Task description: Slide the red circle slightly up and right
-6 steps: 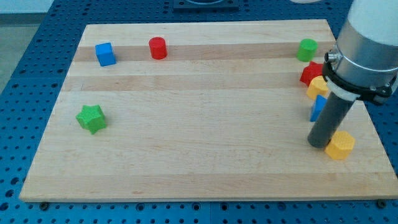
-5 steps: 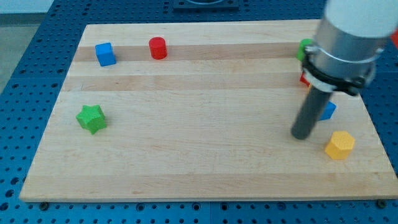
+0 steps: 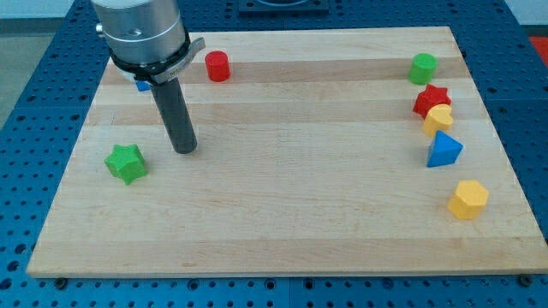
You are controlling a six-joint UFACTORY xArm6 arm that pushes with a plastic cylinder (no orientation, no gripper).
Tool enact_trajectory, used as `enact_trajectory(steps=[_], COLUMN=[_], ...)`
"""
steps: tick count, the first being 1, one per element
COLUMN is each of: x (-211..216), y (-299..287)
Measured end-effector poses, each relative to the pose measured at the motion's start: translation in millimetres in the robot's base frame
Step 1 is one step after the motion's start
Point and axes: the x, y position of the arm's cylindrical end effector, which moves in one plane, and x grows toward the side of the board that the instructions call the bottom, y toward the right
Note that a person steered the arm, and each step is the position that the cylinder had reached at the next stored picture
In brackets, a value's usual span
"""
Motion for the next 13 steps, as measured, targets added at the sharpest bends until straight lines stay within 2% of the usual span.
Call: enact_trajectory(steps=[2, 3, 4, 7, 11, 13], x=[-72, -76, -105, -121, -109, -139], y=[2, 2, 14, 12, -14, -14])
